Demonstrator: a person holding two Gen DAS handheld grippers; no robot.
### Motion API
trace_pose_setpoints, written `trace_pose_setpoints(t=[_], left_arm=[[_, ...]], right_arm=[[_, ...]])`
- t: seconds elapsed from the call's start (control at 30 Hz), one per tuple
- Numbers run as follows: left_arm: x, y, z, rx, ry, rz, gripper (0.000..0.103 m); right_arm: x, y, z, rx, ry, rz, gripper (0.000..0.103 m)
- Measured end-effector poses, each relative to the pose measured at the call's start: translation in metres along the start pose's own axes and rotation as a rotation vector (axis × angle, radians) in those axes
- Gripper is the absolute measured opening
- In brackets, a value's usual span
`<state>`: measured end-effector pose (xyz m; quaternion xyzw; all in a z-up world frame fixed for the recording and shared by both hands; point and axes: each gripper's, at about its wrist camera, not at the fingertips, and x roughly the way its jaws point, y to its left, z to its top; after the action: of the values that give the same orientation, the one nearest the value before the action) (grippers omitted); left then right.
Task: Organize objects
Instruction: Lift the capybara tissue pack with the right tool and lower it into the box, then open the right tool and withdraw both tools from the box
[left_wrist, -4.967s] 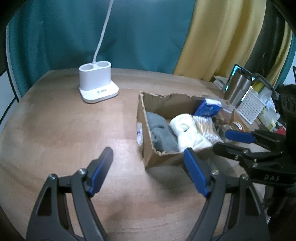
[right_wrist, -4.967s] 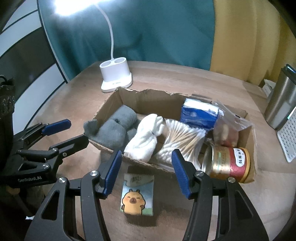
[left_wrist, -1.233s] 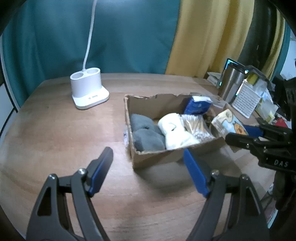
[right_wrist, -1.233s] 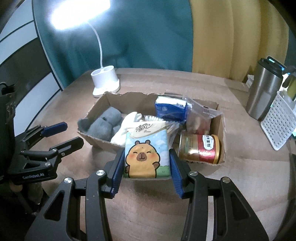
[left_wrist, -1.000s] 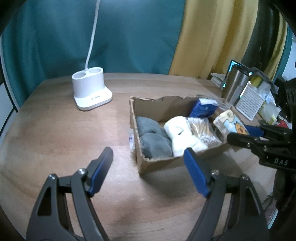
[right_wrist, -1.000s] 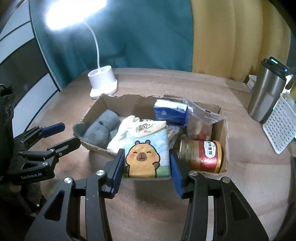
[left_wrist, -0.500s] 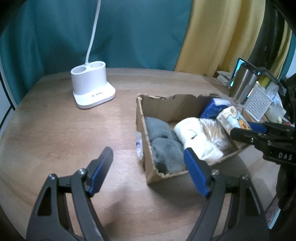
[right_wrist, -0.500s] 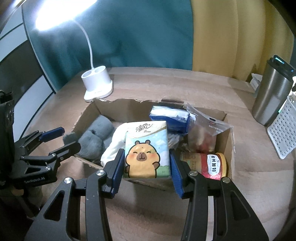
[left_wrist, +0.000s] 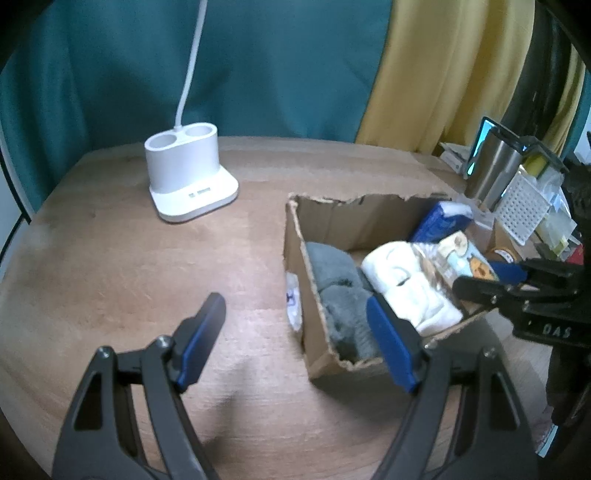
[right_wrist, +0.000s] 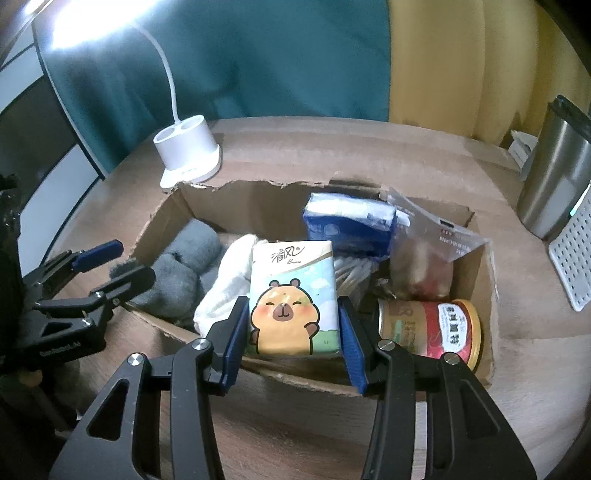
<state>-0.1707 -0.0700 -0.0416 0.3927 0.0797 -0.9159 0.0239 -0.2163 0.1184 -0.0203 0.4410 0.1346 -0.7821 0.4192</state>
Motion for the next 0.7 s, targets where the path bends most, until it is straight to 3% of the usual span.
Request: trace_pose_setpoints(t=[0.33, 0.47, 0.7], left_arm=[[-0.013, -0.001, 0.000, -0.004, -0.015, 0.012, 0.080], [-0.019, -0.003, -0.001, -0.011, -0.022, 0.017, 0.080], [-0.029, -0.011, -0.006, -0.005, -0.029, 0.016, 0.080]], right_arm=[[-0.005, 0.004, -0.007, -0.006, -0.002, -0.008, 0.053], [-0.011, 0.003, -0.011, 0.002, -0.022, -0.016, 0.068], [-0.026, 0.004, -0.018, -0.007, -0.049, -0.018, 0.068]])
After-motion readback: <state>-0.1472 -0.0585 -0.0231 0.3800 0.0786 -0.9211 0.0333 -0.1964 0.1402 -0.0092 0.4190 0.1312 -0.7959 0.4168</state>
